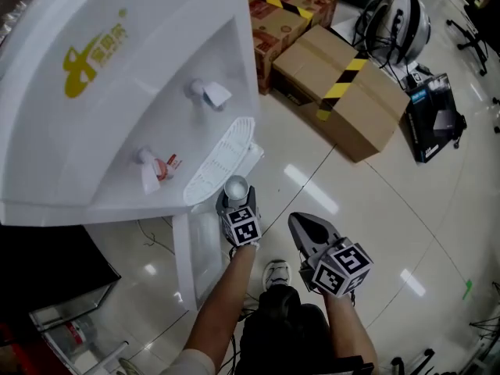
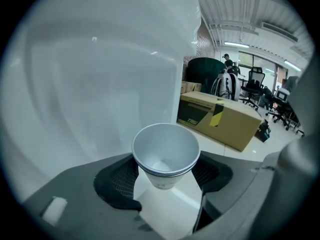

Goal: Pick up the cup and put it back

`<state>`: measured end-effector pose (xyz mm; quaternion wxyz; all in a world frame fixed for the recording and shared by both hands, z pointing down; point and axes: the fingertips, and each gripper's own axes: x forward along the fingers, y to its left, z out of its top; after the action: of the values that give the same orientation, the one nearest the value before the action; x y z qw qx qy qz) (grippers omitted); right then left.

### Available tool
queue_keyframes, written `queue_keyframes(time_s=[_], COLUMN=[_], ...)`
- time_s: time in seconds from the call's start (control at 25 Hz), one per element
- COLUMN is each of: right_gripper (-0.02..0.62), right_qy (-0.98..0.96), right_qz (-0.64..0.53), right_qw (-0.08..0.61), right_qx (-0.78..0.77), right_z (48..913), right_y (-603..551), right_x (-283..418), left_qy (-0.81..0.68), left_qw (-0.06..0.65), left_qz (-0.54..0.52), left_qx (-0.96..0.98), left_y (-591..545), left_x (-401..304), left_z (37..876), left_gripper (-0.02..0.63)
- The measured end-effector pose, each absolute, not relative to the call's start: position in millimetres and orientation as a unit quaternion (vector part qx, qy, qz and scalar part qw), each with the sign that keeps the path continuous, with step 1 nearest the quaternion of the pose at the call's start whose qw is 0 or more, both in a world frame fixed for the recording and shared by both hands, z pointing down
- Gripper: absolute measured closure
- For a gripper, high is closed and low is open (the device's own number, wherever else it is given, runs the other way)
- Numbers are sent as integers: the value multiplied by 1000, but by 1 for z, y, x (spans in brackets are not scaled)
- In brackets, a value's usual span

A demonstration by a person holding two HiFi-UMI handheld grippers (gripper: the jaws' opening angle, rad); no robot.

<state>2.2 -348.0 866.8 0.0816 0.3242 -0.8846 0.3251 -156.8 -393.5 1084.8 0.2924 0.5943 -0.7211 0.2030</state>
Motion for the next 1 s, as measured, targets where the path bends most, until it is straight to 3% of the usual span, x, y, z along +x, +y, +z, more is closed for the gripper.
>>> queue_keyframes(time_s=[0.4, 0.68, 1.0], right_gripper=[572, 572, 577], right_qy=[-860, -871, -888], right_qz=[346, 328, 271], right_qw=[132, 122, 129], right_qx=[350, 345, 349], right_z=[715, 569, 457], right_y=[-286, -236, -171], right_x=[35, 45, 63], left_qy=[-688, -673, -658], left_qw=[313, 288, 254], left_qz=[194, 187, 191], left_qx=[625, 655, 683], left_y=[-269, -198, -122], left_x=[-101, -87, -69], left_z=[846, 672, 545], left_gripper=[265, 265, 267])
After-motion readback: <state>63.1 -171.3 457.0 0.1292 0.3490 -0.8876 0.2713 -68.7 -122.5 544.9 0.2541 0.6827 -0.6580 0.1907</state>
